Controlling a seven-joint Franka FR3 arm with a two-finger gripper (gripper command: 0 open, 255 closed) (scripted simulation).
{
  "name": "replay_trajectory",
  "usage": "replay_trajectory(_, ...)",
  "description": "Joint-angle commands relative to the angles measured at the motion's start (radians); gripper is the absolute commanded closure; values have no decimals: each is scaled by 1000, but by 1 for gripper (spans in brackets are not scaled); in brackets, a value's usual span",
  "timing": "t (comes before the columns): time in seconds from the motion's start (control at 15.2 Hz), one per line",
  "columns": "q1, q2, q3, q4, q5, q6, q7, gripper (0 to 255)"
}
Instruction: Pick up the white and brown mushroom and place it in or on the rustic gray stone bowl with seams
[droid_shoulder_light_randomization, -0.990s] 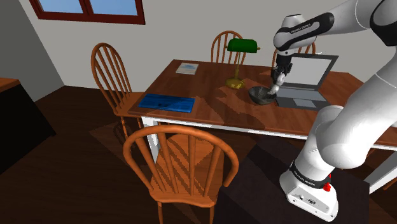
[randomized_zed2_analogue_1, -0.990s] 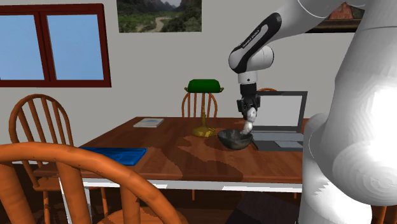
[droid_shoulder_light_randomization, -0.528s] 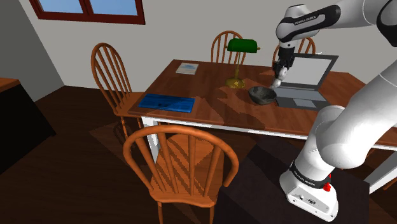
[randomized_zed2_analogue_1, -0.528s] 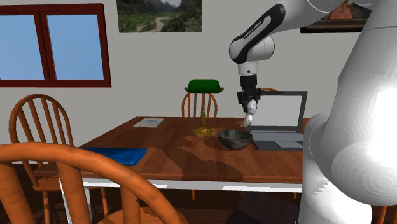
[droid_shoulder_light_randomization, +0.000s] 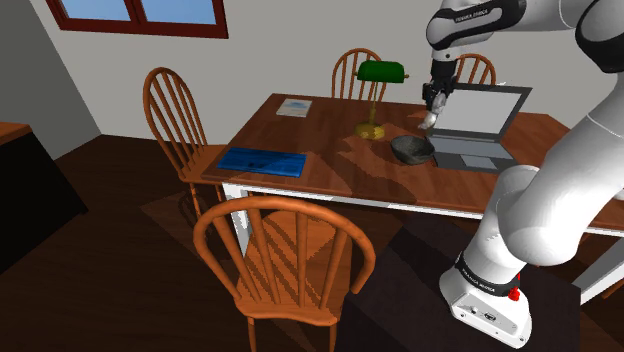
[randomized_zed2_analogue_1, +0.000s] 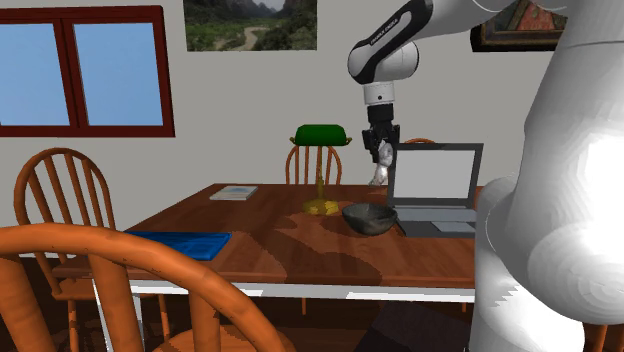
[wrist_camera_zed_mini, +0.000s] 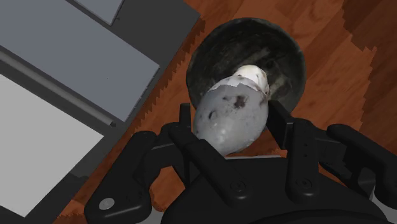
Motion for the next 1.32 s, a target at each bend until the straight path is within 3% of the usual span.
replay_trajectory(0.0,16,29,0,27,27,-9,2,255)
replay_trajectory(1.25,20,117,-59,-148,75,228,-19,255)
